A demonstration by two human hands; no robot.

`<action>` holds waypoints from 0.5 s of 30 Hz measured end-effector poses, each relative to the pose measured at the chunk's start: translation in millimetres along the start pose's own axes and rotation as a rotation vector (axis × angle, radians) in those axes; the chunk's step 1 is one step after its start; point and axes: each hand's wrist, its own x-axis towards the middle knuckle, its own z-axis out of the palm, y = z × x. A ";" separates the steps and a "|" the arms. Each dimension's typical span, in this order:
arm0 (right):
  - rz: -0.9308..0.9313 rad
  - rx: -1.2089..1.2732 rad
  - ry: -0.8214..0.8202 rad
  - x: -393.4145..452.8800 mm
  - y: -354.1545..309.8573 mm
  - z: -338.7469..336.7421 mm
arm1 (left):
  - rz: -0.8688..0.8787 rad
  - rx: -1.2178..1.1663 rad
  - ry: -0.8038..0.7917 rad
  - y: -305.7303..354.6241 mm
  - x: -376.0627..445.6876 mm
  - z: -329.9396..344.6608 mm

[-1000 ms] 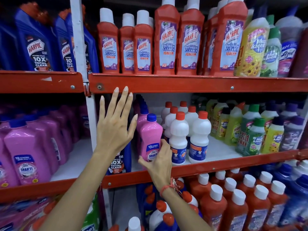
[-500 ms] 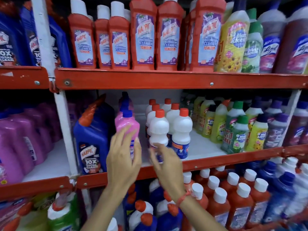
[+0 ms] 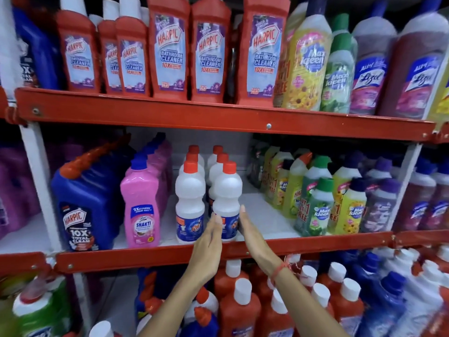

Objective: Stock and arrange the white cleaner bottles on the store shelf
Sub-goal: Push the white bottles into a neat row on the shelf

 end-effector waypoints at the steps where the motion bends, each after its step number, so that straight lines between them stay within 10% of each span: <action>1: 0.001 0.010 0.003 -1.7 0.5 -0.1 | -0.008 -0.019 0.010 0.0 1.6 0.4; 11: 0.008 -0.091 0.066 -22.4 2.4 -5.3 | -0.035 -0.007 0.035 2.7 8.0 -2.3; 15: -0.147 -0.071 0.400 -30.4 -3.5 9.3 | 0.016 0.026 0.129 -7.0 2.3 -7.8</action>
